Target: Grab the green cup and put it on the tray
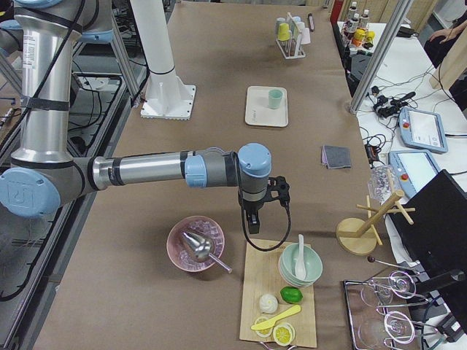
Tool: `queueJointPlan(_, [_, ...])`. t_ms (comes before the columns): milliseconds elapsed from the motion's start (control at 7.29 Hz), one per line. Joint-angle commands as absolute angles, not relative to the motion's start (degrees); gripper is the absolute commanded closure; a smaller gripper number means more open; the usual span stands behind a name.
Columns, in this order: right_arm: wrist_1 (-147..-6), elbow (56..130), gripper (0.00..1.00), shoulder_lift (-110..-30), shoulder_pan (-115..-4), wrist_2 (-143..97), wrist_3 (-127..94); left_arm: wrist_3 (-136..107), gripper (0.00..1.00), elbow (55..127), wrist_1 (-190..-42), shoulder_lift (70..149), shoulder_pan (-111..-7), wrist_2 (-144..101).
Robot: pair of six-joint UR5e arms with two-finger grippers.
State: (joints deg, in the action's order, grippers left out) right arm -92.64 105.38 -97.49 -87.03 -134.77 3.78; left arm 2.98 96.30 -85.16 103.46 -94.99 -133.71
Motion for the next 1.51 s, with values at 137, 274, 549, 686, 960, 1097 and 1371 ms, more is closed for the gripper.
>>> queueJointPlan(137, [-92.64,105.47,0.00,-97.65,-87.45,-135.00,3.78,6.94,0.03,80.89,-85.08,106.96,-95.01,-133.86])
queueJointPlan(274, [-92.64,105.47,0.00,-97.65,-87.45,-134.91,3.78,6.94,0.03,80.16,-84.82,106.79,-94.75,-133.86])
queueJointPlan(549, [-92.64,105.47,0.00,-97.65,-87.45,-135.00,3.78,6.42,0.03,80.16,-84.55,106.09,-94.57,-133.68])
queueJointPlan(686, [-92.64,105.47,0.00,-97.65,-87.36,-135.00,3.78,6.24,0.03,79.90,-84.46,105.65,-94.48,-133.68])
queueJointPlan(960, [-92.64,105.47,0.00,-97.65,-87.45,-135.00,3.95,6.24,0.03,79.45,-84.29,105.21,-93.87,-133.59])
queueJointPlan(1097, [-92.64,105.47,0.00,-97.65,-87.36,-135.00,3.96,6.59,0.03,79.45,-84.29,105.12,-93.78,-133.51])
queueJointPlan(1371, [-92.64,105.47,0.00,-97.65,-87.36,-135.00,3.96,6.68,0.03,79.63,-84.29,105.03,-93.78,-133.51])
